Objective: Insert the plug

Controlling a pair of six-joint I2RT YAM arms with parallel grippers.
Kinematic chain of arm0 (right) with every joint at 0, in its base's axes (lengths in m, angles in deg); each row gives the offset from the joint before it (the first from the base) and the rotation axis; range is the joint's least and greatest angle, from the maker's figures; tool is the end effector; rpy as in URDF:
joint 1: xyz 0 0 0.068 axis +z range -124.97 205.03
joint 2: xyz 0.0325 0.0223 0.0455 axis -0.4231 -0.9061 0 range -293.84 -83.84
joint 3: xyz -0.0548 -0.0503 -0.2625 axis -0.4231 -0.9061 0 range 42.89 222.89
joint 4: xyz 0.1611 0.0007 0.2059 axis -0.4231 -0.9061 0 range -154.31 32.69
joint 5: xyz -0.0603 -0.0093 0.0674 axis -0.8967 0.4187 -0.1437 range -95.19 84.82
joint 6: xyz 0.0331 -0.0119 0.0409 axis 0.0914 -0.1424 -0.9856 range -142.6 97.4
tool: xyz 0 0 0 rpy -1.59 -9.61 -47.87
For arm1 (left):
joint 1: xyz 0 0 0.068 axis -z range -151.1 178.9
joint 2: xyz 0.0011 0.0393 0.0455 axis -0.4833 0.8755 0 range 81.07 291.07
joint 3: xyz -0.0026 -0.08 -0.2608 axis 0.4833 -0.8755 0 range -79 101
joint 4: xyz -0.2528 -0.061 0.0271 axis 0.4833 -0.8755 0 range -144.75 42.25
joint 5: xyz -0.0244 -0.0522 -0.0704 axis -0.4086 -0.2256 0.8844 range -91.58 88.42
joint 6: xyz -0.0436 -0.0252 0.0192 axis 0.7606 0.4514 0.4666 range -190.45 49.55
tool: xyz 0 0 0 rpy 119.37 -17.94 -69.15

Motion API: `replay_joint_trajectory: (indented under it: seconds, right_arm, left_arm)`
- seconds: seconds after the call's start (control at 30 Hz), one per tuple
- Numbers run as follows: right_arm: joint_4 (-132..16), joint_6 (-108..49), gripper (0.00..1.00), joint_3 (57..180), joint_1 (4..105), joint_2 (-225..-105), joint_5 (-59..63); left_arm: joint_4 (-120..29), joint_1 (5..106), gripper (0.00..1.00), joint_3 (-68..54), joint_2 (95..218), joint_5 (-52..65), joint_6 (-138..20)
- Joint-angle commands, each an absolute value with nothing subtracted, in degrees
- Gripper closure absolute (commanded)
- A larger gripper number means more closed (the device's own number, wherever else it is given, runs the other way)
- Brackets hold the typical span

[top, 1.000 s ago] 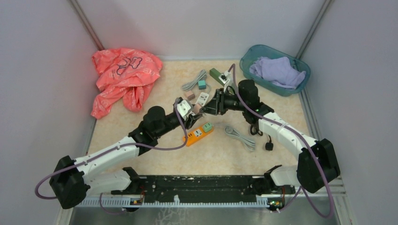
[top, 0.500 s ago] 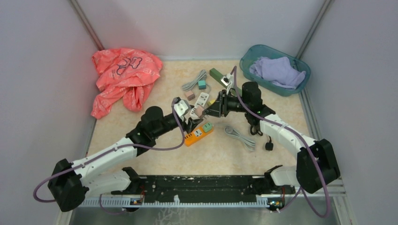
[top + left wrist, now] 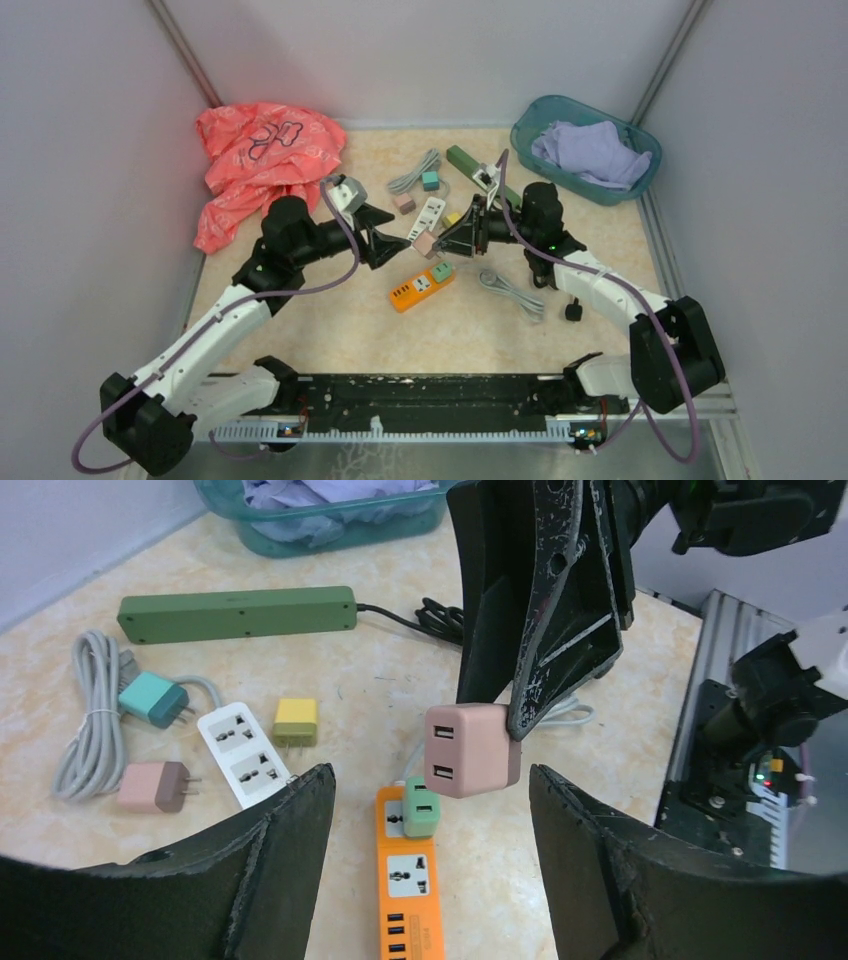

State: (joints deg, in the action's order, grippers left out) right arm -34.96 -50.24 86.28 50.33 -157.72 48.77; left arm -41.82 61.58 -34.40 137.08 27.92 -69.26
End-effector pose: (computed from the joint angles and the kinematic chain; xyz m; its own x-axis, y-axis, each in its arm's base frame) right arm 0.2429 0.1467 0.2811 -0.5658 0.0344 -0.8238 -0.8044 0.1963 0.5607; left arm 0.1832 -0.1384 0.3327 -0.0986 0.0417 -0.9943 0.8807 0.4689 -0.0677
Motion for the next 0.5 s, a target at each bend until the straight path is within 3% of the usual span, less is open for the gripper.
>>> replay_joint_trajectory:
  seconds: [0.0, 0.23, 0.47]
  right_arm:
    - [-22.8, -51.5, 1.00, 85.3, 50.1, -156.2, 53.3]
    - [-18.2, -52.3, 1.00, 84.2, 50.7, -156.6, 55.0]
    - [-16.7, -51.9, 1.00, 83.5, 51.5, -156.3, 55.8]
  left_arm:
    - [-48.8, 59.8, 0.24, -29.3, 138.7, 38.0, -66.4]
    - [-51.1, 58.9, 0.25, -26.1, 142.8, 44.3, -63.6]
    - [-53.2, 58.1, 0.33, -22.6, 147.4, 45.9, -58.9]
